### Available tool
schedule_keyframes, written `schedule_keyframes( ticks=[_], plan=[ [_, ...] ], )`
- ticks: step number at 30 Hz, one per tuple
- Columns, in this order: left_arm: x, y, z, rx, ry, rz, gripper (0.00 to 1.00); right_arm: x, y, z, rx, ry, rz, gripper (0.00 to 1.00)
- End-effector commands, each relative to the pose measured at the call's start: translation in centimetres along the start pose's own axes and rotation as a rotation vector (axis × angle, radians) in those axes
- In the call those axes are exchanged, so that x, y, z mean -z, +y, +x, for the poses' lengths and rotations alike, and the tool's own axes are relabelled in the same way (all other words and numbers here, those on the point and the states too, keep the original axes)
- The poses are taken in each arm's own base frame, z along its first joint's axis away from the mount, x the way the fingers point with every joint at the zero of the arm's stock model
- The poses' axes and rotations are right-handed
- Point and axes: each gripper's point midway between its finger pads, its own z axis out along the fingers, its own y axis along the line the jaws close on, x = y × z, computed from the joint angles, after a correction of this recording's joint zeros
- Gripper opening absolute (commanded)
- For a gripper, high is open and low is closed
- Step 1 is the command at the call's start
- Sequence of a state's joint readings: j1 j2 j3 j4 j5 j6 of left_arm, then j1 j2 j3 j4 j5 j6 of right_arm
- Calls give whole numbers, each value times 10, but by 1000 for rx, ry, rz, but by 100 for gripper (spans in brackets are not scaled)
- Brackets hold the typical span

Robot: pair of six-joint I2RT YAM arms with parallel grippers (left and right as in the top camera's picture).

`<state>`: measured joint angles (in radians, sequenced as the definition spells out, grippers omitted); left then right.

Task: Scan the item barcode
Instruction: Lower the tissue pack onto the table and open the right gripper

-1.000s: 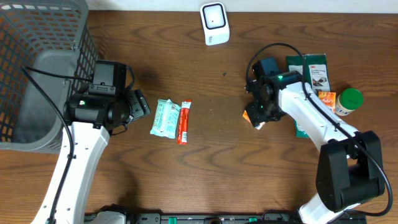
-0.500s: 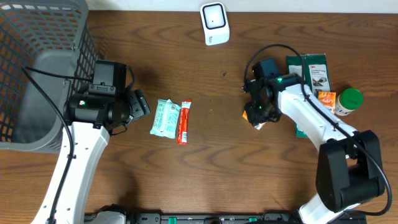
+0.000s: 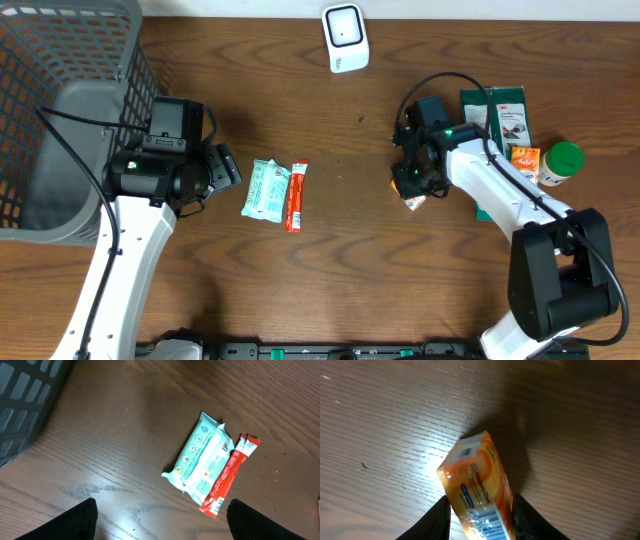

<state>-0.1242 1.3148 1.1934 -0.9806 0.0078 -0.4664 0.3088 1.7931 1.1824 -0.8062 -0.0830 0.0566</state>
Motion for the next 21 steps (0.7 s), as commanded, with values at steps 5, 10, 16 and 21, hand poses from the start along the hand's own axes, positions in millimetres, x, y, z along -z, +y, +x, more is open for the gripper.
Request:
schedule_keyframes(
  ticks=[5, 10, 16, 21],
  plan=[
    [2, 3, -3, -5, -11, -11, 83, -4, 9, 3, -50, 14, -42, 35],
    [2, 3, -3, -5, -11, -11, 83, -4, 9, 0, -48, 2, -42, 31],
    [2, 3, -3, -5, -11, -11, 84, -4, 9, -2, -47, -5, -39, 27],
    [2, 3, -3, -5, -11, -11, 83, -4, 6, -2, -47, -6, -24, 24]
  ],
)
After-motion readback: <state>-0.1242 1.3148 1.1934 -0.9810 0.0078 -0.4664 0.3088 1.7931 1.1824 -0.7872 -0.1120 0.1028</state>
